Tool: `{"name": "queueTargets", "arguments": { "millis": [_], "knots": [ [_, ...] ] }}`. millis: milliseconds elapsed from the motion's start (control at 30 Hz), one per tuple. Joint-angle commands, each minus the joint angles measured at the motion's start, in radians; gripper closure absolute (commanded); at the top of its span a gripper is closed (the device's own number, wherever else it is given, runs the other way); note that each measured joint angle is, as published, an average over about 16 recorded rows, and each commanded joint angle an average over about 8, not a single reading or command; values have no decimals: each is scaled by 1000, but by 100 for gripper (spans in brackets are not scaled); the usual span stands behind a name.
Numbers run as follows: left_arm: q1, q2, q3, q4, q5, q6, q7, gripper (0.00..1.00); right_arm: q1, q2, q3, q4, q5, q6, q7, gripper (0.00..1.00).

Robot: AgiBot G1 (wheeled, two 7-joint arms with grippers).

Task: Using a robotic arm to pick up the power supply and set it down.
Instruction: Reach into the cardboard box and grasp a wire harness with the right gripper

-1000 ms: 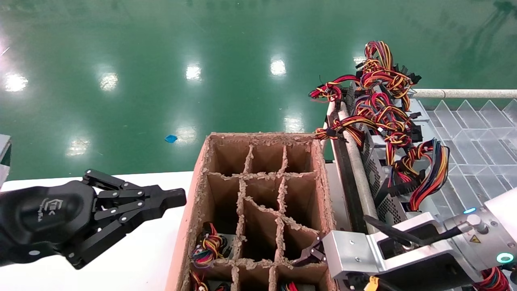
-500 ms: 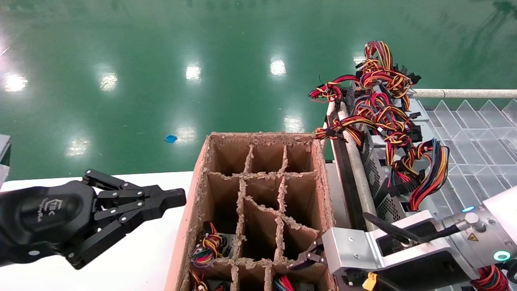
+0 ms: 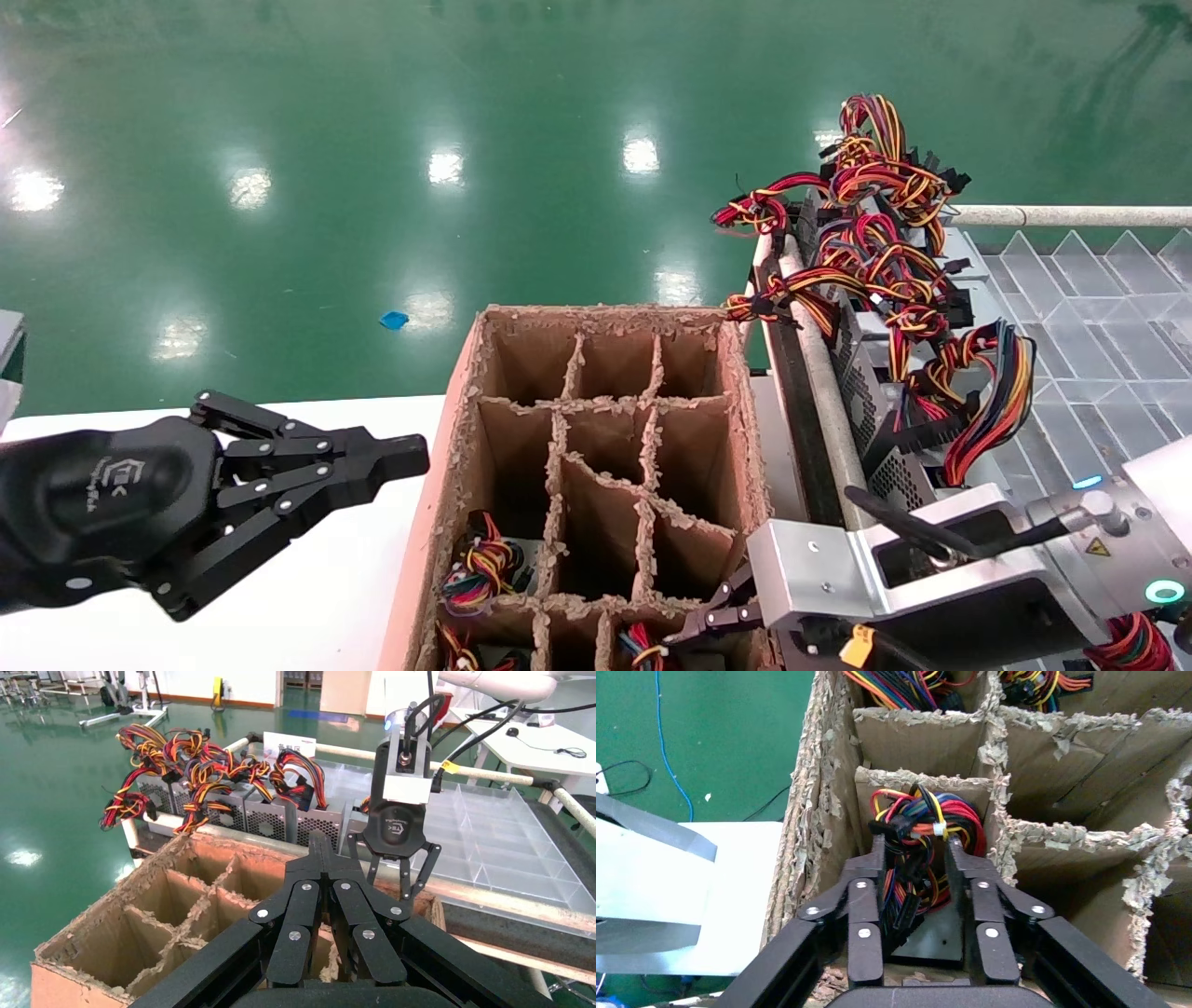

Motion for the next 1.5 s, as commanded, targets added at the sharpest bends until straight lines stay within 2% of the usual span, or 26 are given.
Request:
{"name": "queueTargets", "arguments": {
  "millis": [33,333,367,400,600,633,667,1500],
  "knots": [
    [0,0,0,0,0,0,0,100,-3,3,2,1,4,3,-1,100],
    [0,0,0,0,0,0,0,100,-29,16,14,-20,40,10,-32,100],
    [0,0,0,0,0,0,0,100,-30,17,14,-22,43,9,-35,97],
    [0,0,0,0,0,0,0,100,-30,17,14,-23,44,7,-38,88],
    [0,0,0,0,0,0,0,100,-28,13,13,-29,45,-3,-44,13],
    [0,0,0,0,0,0,0,100,-27,13,13,-29,45,-3,-45,3],
    [0,0,0,0,0,0,0,100,-27,12,13,-30,45,-3,-45,0],
    [0,0,0,0,0,0,0,100,-22,-15,9,-39,49,-7,-48,0]
  ]
}}
